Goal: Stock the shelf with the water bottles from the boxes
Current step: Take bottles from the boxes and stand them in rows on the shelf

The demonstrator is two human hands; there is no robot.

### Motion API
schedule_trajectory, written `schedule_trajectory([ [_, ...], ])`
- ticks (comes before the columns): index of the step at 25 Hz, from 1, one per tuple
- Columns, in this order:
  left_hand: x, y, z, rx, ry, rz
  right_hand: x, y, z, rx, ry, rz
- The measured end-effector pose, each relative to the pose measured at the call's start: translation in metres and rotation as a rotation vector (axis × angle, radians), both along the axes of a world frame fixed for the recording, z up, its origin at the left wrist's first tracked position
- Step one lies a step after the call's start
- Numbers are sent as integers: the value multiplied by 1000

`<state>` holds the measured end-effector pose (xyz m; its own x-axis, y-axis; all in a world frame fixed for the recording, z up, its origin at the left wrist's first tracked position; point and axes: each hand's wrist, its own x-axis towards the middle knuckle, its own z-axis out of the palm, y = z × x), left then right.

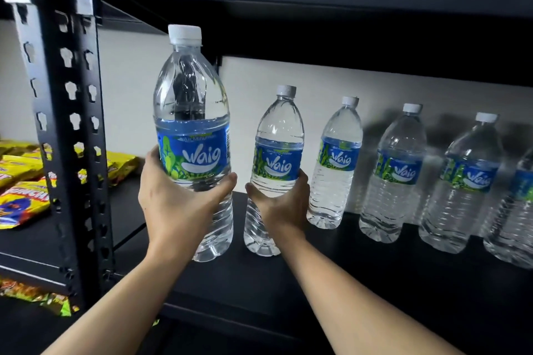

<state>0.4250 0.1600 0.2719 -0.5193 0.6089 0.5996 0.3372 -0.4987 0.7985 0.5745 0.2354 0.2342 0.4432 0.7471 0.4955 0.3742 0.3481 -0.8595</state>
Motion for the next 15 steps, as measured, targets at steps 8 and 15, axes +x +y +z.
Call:
schedule_trajectory([
  [8,-9,2,-4,-23,20,-5,19,-11,-52,-241,-83,22],
  [15,-16,6,-4,-21,23,8,25,59,-41,-354,-124,-101],
])
